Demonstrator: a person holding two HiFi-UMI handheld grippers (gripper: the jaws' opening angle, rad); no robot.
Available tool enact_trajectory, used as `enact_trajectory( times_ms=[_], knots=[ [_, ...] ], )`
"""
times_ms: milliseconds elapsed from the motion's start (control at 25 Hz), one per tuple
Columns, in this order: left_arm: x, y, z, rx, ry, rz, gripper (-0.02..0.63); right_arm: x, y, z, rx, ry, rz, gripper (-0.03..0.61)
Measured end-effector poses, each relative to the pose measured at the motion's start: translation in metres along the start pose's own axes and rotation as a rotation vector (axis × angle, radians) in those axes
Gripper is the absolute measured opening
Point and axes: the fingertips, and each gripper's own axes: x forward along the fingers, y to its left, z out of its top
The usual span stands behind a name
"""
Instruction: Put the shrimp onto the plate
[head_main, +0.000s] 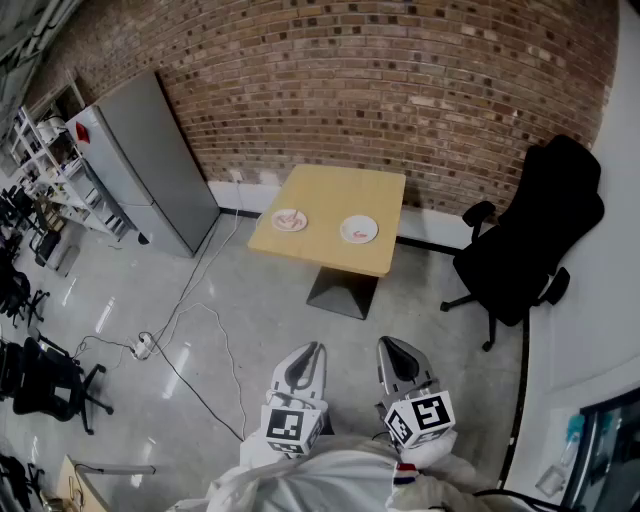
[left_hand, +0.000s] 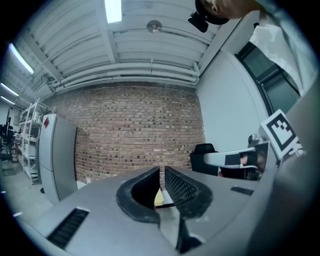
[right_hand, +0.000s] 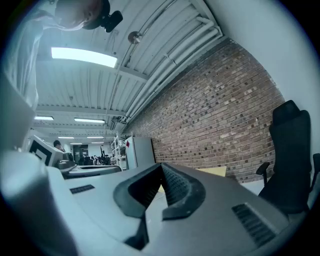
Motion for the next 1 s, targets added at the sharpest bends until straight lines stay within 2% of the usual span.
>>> enact_trajectory(
  times_ms=[200, 640, 1000],
  knots=[
    [0.049, 0.058, 0.003, 0.015, 0.005, -0.034, 0.038, 0.078, -0.005, -0.007, 0.010, 0.012, -0.029, 0.025],
    [0.142, 0.235, -0.001, -0.013, 0.028, -0.083, 0.038, 0.255, 0.018, -0.013, 0.006, 0.052, -0.129, 0.025],
    [0.194, 0.328, -0.007, -0.055, 0.041, -0.142, 0.038, 0.355, 0.034, -0.014, -0.019, 0.077, -0.196, 0.025]
  ],
)
